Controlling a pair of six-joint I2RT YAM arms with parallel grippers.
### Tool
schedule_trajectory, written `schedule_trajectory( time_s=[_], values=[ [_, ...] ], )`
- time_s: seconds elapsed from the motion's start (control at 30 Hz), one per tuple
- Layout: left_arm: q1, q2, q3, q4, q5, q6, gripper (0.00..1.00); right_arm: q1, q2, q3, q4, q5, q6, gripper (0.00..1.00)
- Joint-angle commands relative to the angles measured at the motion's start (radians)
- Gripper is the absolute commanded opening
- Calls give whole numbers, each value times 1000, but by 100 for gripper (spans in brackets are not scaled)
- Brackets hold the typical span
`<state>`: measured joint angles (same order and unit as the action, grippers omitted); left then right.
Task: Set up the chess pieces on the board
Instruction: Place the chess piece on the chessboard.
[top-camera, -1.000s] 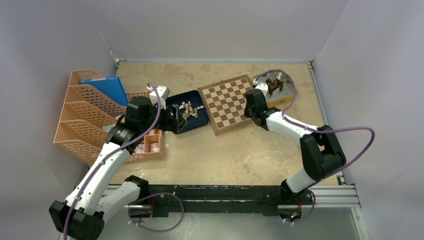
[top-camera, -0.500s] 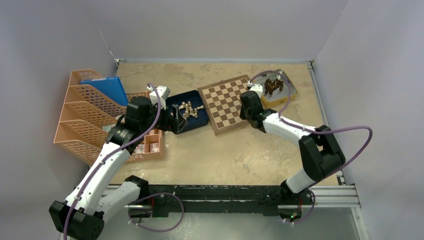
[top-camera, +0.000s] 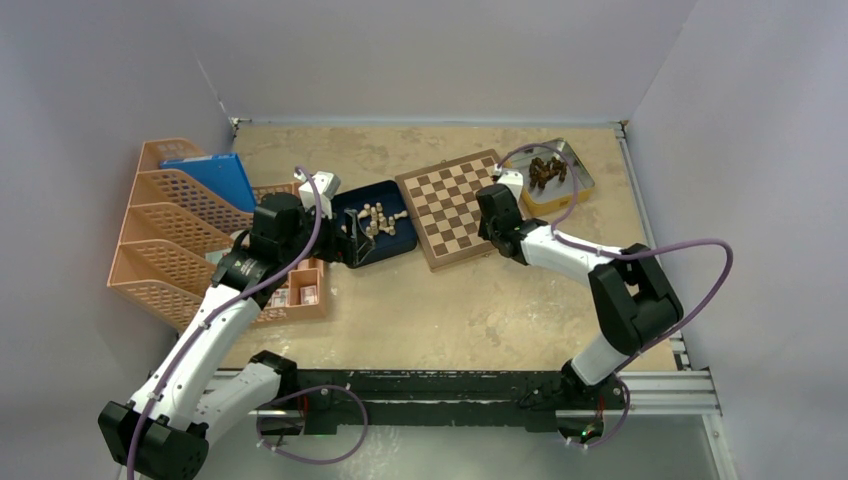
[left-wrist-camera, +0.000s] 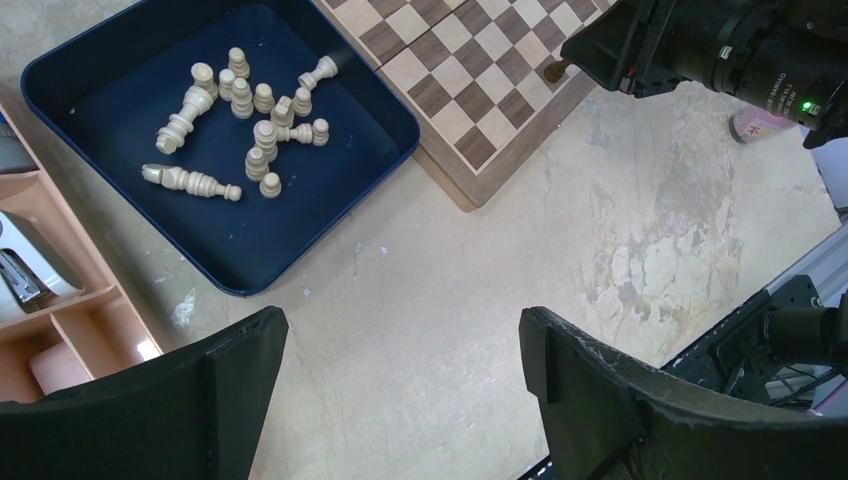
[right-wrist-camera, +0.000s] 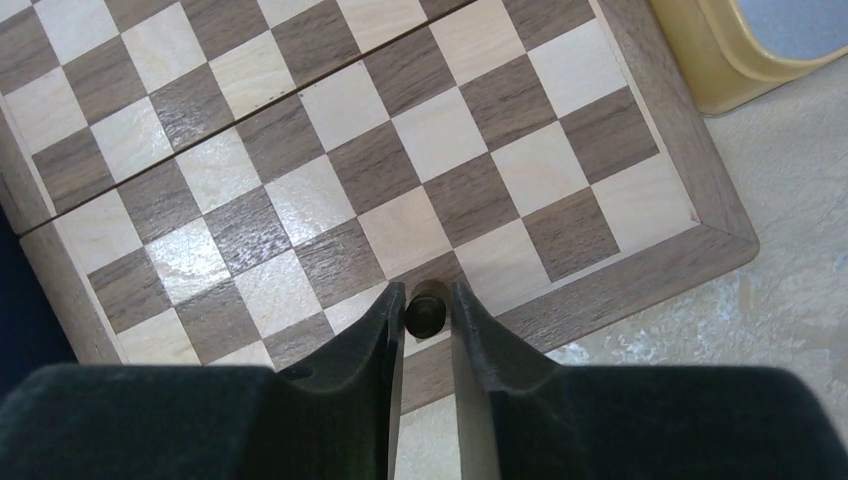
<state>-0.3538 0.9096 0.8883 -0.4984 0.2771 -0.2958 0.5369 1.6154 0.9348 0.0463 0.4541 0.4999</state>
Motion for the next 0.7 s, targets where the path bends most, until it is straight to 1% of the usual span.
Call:
schedule_trajectory(
  time_s=[0.0, 0.1, 0.2, 0.67],
  values=[
    [4, -11, 6, 26, 16, -5, 87, 10, -4, -11, 20, 23, 17, 28],
    [4, -11, 6, 27, 18, -5, 87, 10, -6, -9, 14, 24, 17, 35],
    [4, -11, 6, 27, 16, -5, 87, 10, -6, -2, 6, 27, 16, 37],
    [4, -8, 5, 26, 14, -5, 87, 11, 4, 10, -5, 29, 5, 31]
  ],
)
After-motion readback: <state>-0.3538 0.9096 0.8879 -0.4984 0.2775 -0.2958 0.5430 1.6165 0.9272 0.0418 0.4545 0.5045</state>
